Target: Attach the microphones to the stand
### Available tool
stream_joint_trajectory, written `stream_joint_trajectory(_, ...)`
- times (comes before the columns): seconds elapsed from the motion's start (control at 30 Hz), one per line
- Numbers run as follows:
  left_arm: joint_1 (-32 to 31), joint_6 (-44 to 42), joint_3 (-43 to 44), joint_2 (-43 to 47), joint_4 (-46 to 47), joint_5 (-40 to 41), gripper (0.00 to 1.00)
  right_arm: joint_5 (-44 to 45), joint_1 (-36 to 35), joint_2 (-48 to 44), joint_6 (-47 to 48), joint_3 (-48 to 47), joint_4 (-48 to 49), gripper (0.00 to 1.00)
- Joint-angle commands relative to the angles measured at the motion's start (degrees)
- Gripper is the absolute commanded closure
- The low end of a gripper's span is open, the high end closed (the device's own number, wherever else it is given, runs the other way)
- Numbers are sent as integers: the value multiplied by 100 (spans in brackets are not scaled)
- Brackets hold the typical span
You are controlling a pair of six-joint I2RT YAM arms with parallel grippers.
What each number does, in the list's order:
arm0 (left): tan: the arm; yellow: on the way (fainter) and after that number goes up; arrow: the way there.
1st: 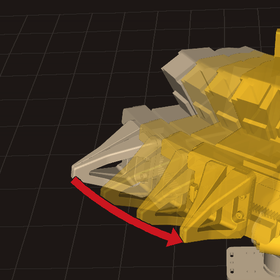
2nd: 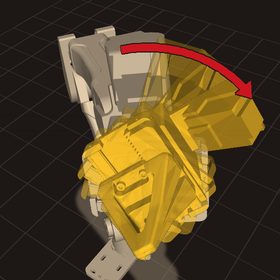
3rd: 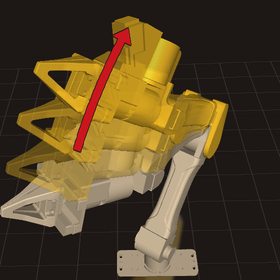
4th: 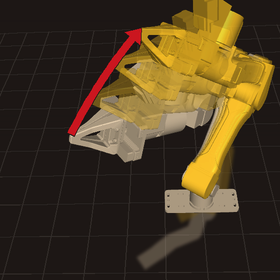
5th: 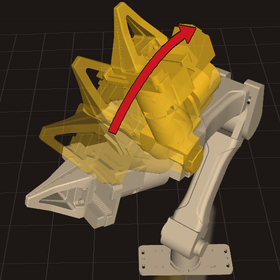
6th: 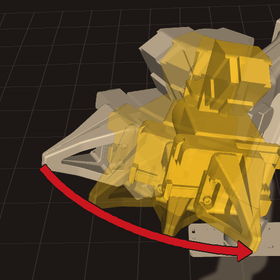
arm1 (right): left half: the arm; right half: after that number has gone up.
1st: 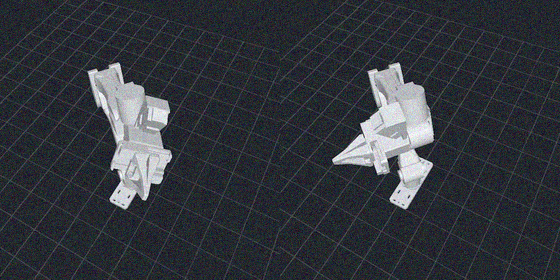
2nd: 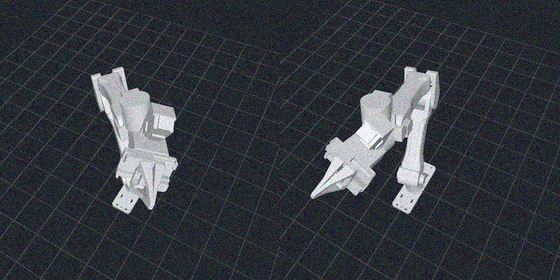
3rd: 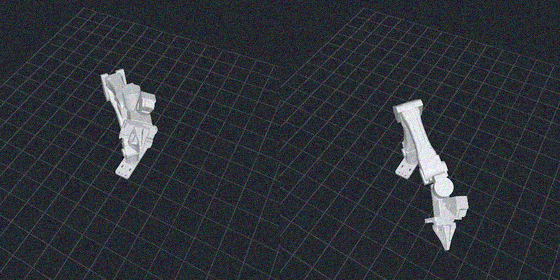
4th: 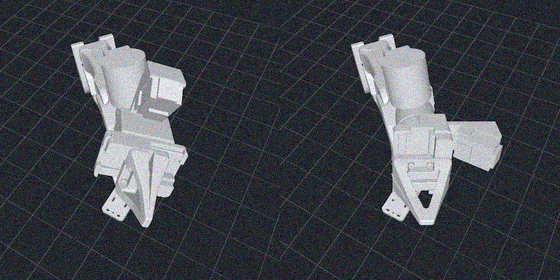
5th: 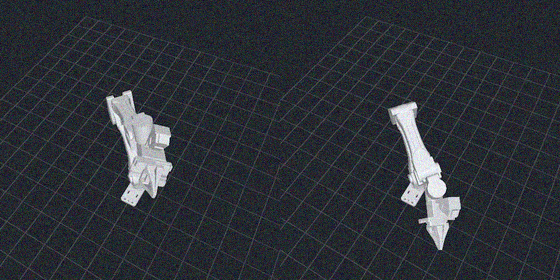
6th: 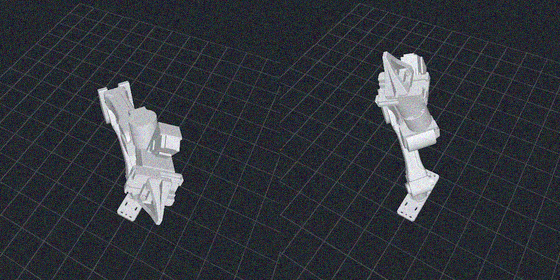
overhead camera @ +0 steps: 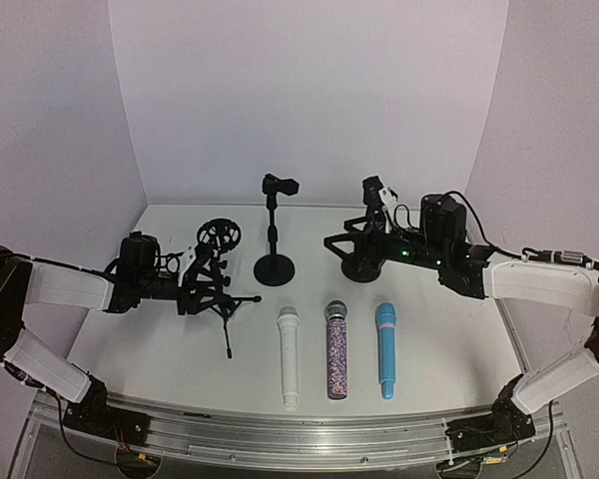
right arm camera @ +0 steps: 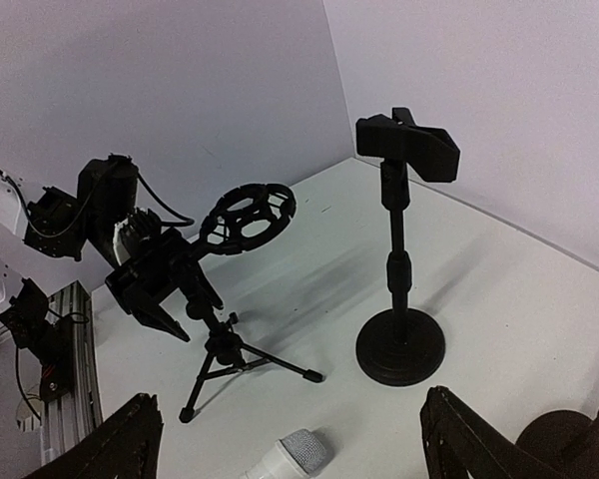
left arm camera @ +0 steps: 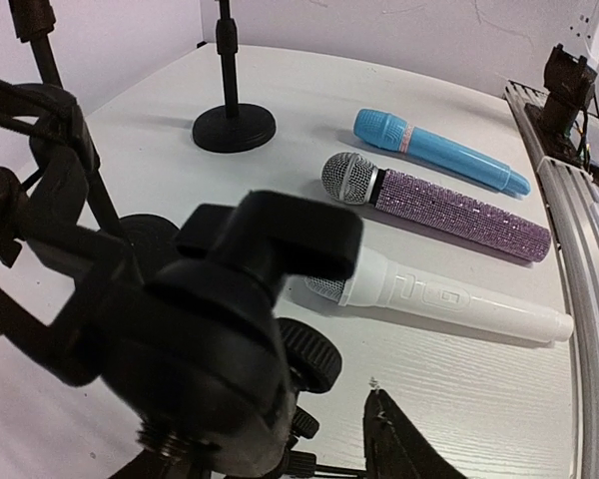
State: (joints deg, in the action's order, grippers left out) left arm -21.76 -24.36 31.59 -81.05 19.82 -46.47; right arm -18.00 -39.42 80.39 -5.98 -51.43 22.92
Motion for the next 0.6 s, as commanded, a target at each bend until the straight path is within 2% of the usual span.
stream_joint_trajectory(0.0,-21,11,44,583,-298,52,42,83,-196,232,40,-337,167,13)
stream_joint_trajectory(0.13,-21,526,-48,1235,-488,582,33,177,-457,515,-30,-470,179,13)
stream_joint_trajectory(0.2,-30,1009,-68,1626,-577,1117,25,271,-585,641,-108,-526,213,13)
stream_joint_trajectory(0.27,-122,1360,-12,1939,-841,1837,22,414,-684,788,-229,-592,283,13)
stream_joint_trajectory(0.43,-1037,1750,191,2317,-1490,3386,22,950,-989,1132,-478,-795,432,15)
stream_joint_trajectory(0.57,-1944,2250,710,1961,-1877,5110,21,1665,-1259,1382,-833,-996,434,16)
